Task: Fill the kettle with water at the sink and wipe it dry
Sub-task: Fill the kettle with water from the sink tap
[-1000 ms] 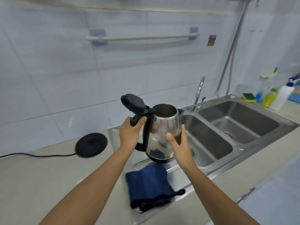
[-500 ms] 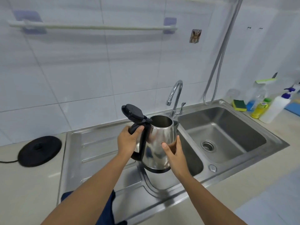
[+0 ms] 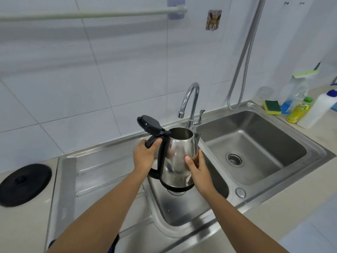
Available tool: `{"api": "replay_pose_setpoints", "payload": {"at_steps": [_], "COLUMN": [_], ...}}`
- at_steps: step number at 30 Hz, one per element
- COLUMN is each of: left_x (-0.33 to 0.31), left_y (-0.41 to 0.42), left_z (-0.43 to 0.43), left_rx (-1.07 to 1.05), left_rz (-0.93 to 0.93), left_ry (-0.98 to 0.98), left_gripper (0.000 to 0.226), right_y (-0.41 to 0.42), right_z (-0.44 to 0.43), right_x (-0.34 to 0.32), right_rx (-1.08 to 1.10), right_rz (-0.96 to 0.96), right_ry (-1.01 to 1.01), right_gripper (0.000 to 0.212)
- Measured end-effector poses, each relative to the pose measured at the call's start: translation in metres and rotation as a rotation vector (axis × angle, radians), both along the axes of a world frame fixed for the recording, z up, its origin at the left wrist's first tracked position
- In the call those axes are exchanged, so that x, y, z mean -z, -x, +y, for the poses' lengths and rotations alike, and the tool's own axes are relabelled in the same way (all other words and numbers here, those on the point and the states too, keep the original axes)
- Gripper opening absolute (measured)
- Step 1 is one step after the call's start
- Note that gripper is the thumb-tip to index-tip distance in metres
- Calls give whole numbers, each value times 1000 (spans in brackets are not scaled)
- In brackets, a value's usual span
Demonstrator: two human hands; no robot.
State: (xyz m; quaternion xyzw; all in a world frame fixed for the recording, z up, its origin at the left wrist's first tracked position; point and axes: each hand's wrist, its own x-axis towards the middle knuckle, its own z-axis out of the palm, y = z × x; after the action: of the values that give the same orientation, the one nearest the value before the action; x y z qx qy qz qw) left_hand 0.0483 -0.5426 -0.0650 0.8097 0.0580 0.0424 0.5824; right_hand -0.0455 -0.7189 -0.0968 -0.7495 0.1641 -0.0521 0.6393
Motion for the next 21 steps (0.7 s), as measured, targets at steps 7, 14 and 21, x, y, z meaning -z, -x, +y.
{"api": "replay_pose_setpoints", "payload": {"at_steps": [7,14,21], "left_x": [8,13,15], "left_y": [-29,-39,-49], "left_z": [-10,-16,-19], "left_rx": [-34,-56,-74], "left_rz": [-6,-27,-37], "left_ry": [-40,-38,-26], "left_gripper": [46,40,41], "right_y": [-74,-168,-215], "right_z": [-64,-109,-134], "right_x": [-10,-30,-26], "right_rx": [116,-27,-169], "right_rz": [121,71,181], "right_ry": [-67,554,928], "right_gripper": [43,36,72]}}
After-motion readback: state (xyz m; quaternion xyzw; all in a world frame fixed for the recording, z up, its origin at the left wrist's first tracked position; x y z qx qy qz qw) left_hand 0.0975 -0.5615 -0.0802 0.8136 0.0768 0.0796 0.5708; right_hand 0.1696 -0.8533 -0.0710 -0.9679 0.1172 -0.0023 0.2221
